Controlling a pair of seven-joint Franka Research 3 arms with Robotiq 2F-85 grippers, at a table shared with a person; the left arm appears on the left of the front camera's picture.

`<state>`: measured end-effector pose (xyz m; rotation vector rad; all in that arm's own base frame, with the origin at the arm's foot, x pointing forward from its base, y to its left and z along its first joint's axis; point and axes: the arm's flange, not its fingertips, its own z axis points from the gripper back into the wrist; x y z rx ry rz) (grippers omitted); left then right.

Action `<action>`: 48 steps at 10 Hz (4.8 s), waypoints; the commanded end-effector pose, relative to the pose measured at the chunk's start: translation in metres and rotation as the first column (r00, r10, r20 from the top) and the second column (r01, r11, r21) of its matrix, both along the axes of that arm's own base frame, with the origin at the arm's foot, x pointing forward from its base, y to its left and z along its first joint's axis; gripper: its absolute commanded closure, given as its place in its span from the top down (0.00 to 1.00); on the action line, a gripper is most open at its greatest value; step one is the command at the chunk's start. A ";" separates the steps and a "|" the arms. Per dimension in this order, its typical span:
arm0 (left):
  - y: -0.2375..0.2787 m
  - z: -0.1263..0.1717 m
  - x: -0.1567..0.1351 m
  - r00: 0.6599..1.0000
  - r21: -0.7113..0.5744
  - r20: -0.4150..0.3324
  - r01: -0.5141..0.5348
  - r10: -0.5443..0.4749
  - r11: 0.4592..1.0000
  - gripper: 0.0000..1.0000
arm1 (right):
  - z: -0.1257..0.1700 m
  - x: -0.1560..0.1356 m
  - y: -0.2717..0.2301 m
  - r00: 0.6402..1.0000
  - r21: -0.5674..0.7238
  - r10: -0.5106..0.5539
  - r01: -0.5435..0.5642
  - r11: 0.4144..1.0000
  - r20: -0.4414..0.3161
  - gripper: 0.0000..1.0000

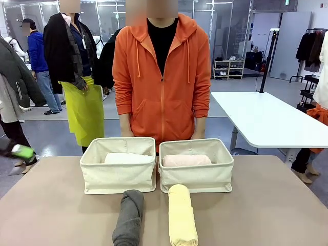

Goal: Divide the towels into two baskets.
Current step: Pick up one hotel-folded towel from the bottom of the table and place it in the Fabric basket indicated by the person.

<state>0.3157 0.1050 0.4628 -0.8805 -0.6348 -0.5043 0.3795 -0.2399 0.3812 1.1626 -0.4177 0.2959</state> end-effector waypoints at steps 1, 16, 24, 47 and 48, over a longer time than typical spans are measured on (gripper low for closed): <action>0.040 -0.011 -0.052 0.979 -0.064 -0.035 -0.205 0.203 0.977 1.00 | 0.003 -0.001 0.001 1.000 0.008 0.000 0.000 1.000 0.005 1.00; 0.116 -0.026 -0.069 0.918 -0.129 -0.122 -0.391 0.376 0.911 1.00 | 0.003 -0.001 0.001 1.000 0.008 0.000 0.000 1.000 0.005 1.00; -0.032 -0.024 -0.018 0.913 0.131 -0.348 -0.178 0.213 0.975 1.00 | 0.003 -0.001 0.001 1.000 0.008 0.000 0.000 1.000 0.005 1.00; -0.284 -0.162 -0.017 0.830 0.311 -0.460 -0.180 0.314 0.933 1.00 | 0.003 -0.001 0.001 1.000 0.008 0.000 0.000 1.000 0.005 1.00; -0.285 -0.165 -0.014 0.827 0.300 -0.463 -0.191 0.318 0.935 1.00 | 0.003 -0.001 0.001 1.000 0.008 0.000 0.000 1.000 0.005 1.00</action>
